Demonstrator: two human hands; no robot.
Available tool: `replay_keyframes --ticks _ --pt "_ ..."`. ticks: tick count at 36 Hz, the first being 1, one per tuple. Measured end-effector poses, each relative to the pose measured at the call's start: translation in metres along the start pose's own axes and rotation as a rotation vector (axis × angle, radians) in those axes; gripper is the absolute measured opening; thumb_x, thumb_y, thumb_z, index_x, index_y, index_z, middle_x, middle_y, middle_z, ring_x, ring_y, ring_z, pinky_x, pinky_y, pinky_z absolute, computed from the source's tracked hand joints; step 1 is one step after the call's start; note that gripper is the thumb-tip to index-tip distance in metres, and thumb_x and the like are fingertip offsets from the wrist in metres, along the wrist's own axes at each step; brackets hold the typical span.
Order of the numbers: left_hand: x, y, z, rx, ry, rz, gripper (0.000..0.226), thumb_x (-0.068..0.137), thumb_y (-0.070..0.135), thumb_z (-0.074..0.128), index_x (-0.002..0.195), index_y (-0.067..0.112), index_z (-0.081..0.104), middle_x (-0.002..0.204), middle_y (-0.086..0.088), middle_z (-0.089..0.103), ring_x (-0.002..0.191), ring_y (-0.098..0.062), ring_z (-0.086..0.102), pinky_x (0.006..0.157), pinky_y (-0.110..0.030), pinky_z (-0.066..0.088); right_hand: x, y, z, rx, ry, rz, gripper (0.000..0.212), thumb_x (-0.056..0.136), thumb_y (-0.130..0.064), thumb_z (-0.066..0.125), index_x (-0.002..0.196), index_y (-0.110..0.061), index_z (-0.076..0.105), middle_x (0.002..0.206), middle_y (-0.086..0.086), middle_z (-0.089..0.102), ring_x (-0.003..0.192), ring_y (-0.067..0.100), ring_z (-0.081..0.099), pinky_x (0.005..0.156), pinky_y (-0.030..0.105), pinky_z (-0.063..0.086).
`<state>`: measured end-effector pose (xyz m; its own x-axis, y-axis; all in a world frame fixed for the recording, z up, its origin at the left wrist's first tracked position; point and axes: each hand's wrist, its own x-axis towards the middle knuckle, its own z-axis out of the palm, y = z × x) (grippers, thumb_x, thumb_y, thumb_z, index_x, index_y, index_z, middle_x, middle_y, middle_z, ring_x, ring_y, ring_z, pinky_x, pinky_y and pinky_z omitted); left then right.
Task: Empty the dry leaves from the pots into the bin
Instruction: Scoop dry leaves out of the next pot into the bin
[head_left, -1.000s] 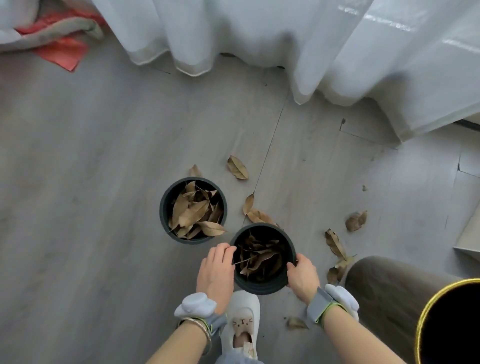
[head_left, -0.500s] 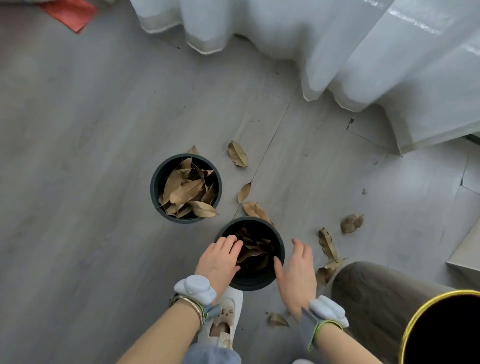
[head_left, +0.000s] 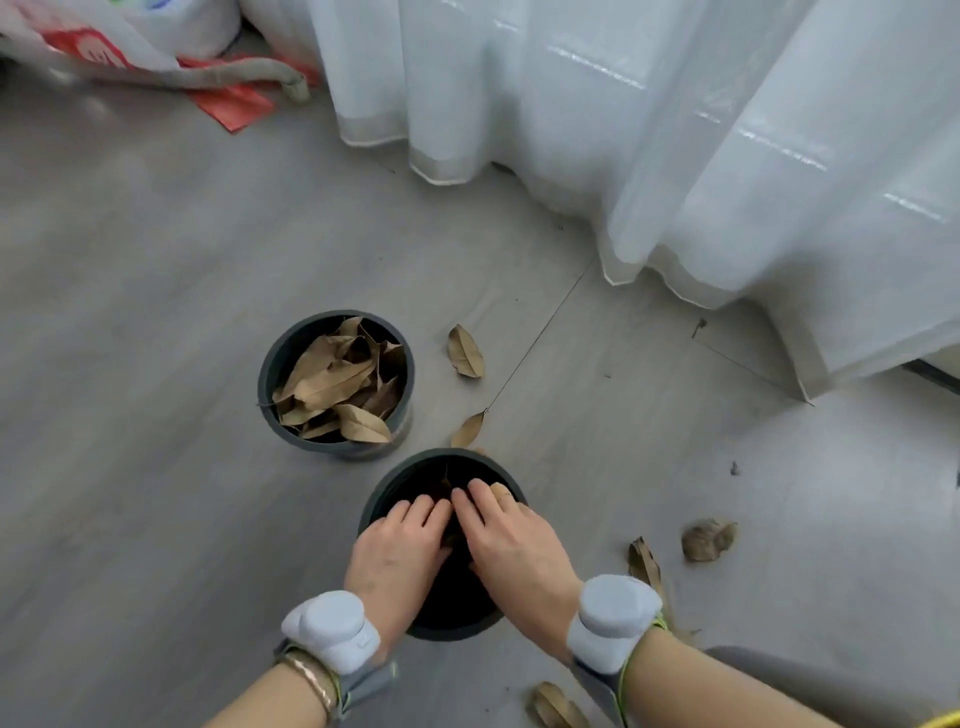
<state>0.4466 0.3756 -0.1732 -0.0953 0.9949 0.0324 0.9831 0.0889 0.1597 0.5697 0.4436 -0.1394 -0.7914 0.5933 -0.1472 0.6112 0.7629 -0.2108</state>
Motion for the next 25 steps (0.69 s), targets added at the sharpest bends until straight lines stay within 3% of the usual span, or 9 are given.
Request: replay_keyframes --ticks 2,4,6,9,11,14,18,21,25 --pt "0.000 0.000 -0.004 -0.039 -0.007 -0.004 0.044 0.037 0.035 0.093 0.071 0.022 0.070 0.062 0.008 0.061 0.053 -0.011 0.061 0.037 -0.016 0.041 0.007 0.006 -0.007 -0.020 -0.070 0.030 0.045 0.043 -0.024 0.088 0.083 -0.010 0.073 0.078 0.003 0.066 0.069 0.017 0.066 0.045 0.021 0.047" --pt "-0.005 -0.003 -0.002 -0.035 0.035 0.017 0.037 0.042 0.037 0.092 0.068 0.026 0.069 0.060 0.011 0.059 0.053 -0.008 0.060 0.034 -0.015 0.037 0.014 0.005 -0.010 -0.070 -0.181 -0.004 0.030 0.078 -0.017 0.069 0.104 -0.005 0.062 0.102 0.010 0.060 0.097 0.025 0.059 0.060 0.029 0.043" --pt "-0.006 -0.005 -0.001 -0.043 0.039 0.020 0.032 0.045 0.038 0.091 0.065 0.026 0.068 0.059 0.011 0.058 0.052 -0.008 0.059 0.031 -0.015 0.034 0.019 0.005 -0.003 -0.098 -0.264 -0.057 0.024 0.095 -0.010 0.044 0.117 -0.004 0.051 0.119 0.013 0.054 0.113 0.030 0.048 0.069 0.034 0.033" --pt "-0.009 -0.007 -0.002 0.012 0.062 0.035 0.022 0.055 0.044 0.082 0.062 0.029 0.067 0.061 0.012 0.057 0.054 -0.007 0.059 0.030 -0.016 0.030 0.024 -0.003 0.001 -0.078 -0.281 -0.059 0.024 0.096 -0.007 0.040 0.117 -0.005 0.052 0.119 0.014 0.056 0.113 0.032 0.051 0.071 0.034 0.032" --pt "-0.008 -0.010 -0.005 0.018 0.023 0.030 0.028 0.046 0.043 0.087 0.062 0.032 0.067 0.061 0.014 0.056 0.056 -0.005 0.060 0.031 -0.016 0.027 0.028 -0.004 0.003 -0.053 -0.293 -0.020 0.026 0.095 -0.004 0.039 0.115 -0.004 0.055 0.118 0.015 0.057 0.112 0.033 0.053 0.074 0.036 0.038" --pt "-0.012 -0.011 -0.012 -0.018 0.008 -0.016 0.021 0.055 0.043 0.080 0.070 0.037 0.066 0.066 0.017 0.055 0.065 -0.001 0.059 0.035 -0.015 0.038 0.026 -0.003 0.001 0.036 -0.215 0.005 0.028 0.090 -0.001 0.044 0.111 -0.006 0.062 0.116 0.012 0.059 0.111 0.032 0.054 0.082 0.036 0.045" --pt "-0.015 -0.006 -0.030 -0.177 0.001 -0.213 0.015 0.087 0.039 0.059 0.100 0.038 0.065 0.101 0.018 0.052 0.103 0.001 0.045 0.069 -0.020 0.044 0.012 -0.004 -0.010 0.184 -0.070 0.073 0.026 0.089 -0.011 0.050 0.108 -0.015 0.066 0.113 0.004 0.056 0.113 0.025 0.049 0.081 0.032 0.043" --pt "-0.015 0.003 -0.044 -0.274 0.001 -0.238 0.017 0.088 0.038 0.059 0.103 0.034 0.066 0.109 0.017 0.048 0.110 -0.004 0.042 0.080 -0.019 0.040 -0.003 -0.002 -0.022 0.232 0.021 0.087 0.023 0.091 -0.019 0.049 0.106 -0.017 0.067 0.113 0.001 0.051 0.112 0.021 0.045 0.080 0.033 0.043" --pt "-0.012 0.010 -0.048 -0.347 -0.014 -0.257 0.018 0.090 0.031 0.058 0.106 0.026 0.065 0.118 0.014 0.050 0.113 -0.010 0.042 0.086 -0.019 0.035 -0.007 0.001 -0.028 0.306 0.056 0.165 0.020 0.085 -0.019 0.055 0.098 -0.022 0.070 0.107 -0.003 0.061 0.107 0.019 0.053 0.080 0.029 0.045"
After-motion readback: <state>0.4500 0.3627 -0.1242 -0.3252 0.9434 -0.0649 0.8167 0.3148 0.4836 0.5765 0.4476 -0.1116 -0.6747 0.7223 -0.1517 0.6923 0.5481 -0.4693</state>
